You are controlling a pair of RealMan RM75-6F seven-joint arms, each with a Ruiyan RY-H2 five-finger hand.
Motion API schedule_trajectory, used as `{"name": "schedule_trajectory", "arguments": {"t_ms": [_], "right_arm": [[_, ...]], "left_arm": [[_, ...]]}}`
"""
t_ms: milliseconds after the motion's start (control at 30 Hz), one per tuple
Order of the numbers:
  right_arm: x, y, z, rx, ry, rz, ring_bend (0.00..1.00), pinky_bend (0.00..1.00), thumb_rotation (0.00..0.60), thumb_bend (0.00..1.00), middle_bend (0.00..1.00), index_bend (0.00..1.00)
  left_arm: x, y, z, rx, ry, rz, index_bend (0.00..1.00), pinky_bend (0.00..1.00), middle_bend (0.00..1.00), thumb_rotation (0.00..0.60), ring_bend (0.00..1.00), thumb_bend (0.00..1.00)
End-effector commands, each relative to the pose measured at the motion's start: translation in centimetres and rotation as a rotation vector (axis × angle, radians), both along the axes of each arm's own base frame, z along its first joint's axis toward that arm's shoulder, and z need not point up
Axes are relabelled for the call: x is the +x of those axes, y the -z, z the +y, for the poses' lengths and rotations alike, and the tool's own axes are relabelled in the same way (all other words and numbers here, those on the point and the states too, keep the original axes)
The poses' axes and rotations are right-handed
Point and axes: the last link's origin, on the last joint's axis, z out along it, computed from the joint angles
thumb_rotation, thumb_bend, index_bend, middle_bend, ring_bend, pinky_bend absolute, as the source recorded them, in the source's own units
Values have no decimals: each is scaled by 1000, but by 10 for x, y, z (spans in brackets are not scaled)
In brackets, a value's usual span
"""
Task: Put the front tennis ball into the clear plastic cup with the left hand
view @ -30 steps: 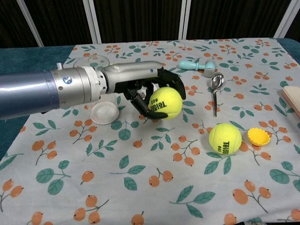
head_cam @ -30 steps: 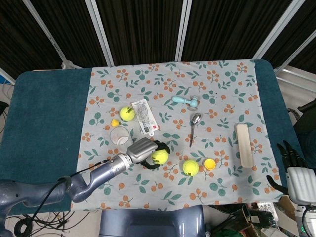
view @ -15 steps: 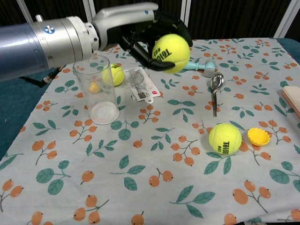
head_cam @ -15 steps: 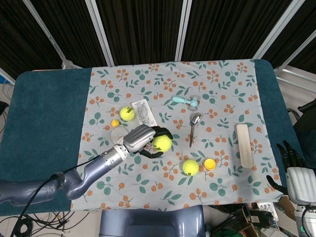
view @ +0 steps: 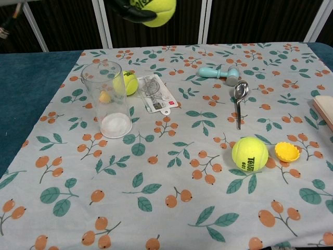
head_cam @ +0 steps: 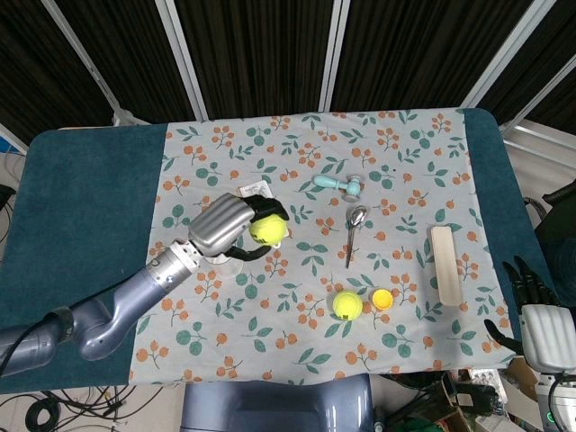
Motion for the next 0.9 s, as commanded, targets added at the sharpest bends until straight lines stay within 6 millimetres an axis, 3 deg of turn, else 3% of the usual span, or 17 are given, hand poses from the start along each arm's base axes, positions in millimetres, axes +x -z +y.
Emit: {"name": "schedule_trajectory", "arguments": {"t_ms": [33,233,433,900], "right_arm": [[0,0,0,1,2,-4,108,262,600,137,0,15],[2,2,0,5,-4,0,108,262,600,137,0,15],[3,4,-1,3,0,4,108,262,600,137,0,15],[1,0,0,-7,9,-1,108,262,600,137,0,15]], "left_arm": [[-31,-19,-5,34,-71,83,362,574,458,600,372,429],[-69,-36,-9,58,-144,136,361,574,453,600,372,430],[-93,-34,-10,14,-181,147,356,572,445,600,371,417],[-92,-11,-4,-58,-144,127,348,564,426,600,350,371]]}}
